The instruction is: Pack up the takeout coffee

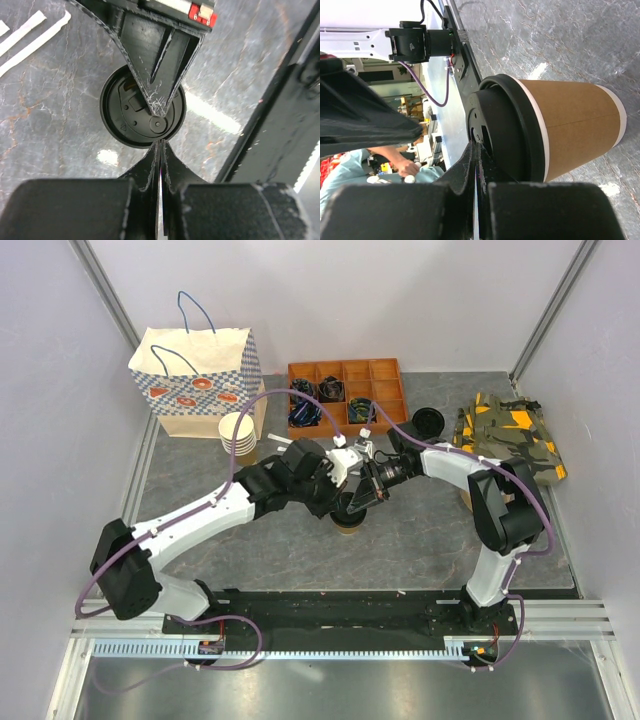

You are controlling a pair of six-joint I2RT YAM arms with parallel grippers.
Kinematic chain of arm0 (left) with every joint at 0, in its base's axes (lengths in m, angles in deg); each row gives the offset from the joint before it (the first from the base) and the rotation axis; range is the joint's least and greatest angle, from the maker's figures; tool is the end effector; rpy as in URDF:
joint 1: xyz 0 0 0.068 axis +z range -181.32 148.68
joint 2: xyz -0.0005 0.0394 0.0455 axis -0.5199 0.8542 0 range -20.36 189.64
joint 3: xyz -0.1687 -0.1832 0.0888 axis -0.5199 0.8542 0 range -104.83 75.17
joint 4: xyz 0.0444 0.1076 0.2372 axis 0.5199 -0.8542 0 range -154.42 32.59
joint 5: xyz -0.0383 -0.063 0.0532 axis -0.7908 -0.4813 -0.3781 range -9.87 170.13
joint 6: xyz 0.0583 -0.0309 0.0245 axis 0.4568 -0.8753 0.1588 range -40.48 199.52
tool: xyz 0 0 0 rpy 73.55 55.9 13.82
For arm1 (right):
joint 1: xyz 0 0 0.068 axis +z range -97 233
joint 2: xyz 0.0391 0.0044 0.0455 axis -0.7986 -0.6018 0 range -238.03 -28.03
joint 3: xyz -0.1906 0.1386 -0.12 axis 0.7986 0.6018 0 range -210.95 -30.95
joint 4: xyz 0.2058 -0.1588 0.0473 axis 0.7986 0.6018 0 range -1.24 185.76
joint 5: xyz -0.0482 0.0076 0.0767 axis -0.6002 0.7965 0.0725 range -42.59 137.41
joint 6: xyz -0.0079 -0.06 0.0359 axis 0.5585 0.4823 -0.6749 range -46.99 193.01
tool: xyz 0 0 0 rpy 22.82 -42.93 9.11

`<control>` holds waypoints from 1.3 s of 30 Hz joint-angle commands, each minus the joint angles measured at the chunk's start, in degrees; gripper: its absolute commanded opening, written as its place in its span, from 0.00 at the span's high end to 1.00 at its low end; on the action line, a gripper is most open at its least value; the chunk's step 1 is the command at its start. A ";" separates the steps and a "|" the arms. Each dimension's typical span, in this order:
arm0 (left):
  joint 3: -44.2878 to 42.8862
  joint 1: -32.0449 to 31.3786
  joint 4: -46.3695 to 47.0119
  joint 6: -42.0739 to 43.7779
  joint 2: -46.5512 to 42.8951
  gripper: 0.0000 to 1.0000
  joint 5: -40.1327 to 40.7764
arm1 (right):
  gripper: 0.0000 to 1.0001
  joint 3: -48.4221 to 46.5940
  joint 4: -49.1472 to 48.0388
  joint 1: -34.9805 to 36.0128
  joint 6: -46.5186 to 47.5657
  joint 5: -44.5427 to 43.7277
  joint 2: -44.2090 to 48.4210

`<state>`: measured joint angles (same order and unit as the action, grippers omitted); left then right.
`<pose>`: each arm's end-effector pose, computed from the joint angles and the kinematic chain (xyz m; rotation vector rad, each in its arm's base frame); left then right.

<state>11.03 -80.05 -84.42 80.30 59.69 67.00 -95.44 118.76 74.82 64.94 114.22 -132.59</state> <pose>0.2054 -0.2536 0.2661 1.1112 2.1238 -0.6753 0.3012 0.1775 0.1561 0.6063 -2.5284 -1.7625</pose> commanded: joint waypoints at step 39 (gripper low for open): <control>3.76 0.39 2.13 5.64 7.67 0.94 1.70 | 1.00 -0.20 -0.73 -0.47 5.00 -9.76 -6.19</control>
<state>14.35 -80.77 -84.48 83.95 66.33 69.06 -96.69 119.00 74.50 65.50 116.47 -134.92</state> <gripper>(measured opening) 0.064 0.010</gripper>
